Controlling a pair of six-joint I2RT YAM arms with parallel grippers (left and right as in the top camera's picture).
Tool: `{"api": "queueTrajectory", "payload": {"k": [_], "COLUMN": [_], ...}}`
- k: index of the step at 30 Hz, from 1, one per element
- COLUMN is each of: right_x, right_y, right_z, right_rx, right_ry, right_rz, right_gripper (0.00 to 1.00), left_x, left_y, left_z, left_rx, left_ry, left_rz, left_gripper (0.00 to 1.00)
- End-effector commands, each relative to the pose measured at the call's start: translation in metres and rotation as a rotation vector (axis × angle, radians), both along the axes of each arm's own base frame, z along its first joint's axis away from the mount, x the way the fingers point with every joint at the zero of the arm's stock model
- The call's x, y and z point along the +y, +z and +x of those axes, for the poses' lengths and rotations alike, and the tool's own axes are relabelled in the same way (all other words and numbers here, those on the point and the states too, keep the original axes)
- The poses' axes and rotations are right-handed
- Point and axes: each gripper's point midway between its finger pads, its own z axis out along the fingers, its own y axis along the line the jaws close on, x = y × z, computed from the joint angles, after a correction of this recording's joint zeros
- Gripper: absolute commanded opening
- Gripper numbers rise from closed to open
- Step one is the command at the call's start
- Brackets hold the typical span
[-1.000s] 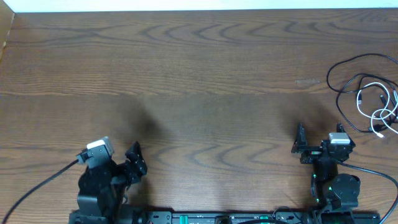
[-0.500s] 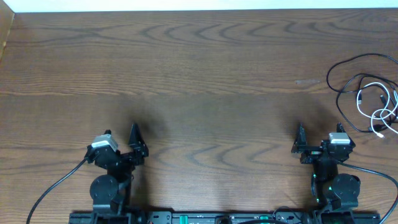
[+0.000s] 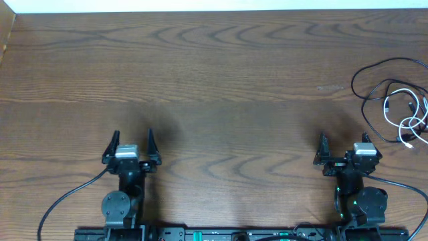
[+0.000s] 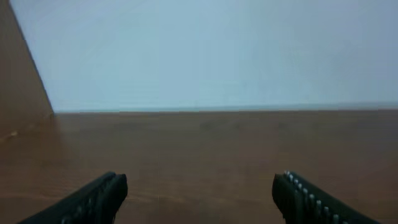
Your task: Untangle cables
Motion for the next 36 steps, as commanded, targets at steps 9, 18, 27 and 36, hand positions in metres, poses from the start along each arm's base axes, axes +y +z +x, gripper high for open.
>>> {"api": "queueTrajectory", "payload": {"k": [9,18,27,36], "right_x": [-0.003,-0.003,-0.003,-0.003], "right_y": [0.000,0.000,0.000,0.000], "right_z": [0.000,0.000,0.000,0.000], "right_rx": [-0.003,-0.003,-0.003,-0.003], "right_ry": [-0.018,-0.018,-0.019,-0.019], "right_rz": [0.013,0.013,0.013,0.013], "right_gripper": [0.99,0.99,0.99,0.99], "left_x": [-0.004,-0.004,-0.004,-0.004], "left_y": [-0.040,-0.040,-0.040,-0.040], "left_z": [-0.003,-0.003,-0.003,-0.003], "left_rx": [0.161,0.159,0.161,0.161], "left_ry": [-0.027,-0.027,-0.027,-0.026], "left_rz": [0.038,0.010,0.011,0.010], "left_gripper": [0.81,0.81,0.81,0.81]}}
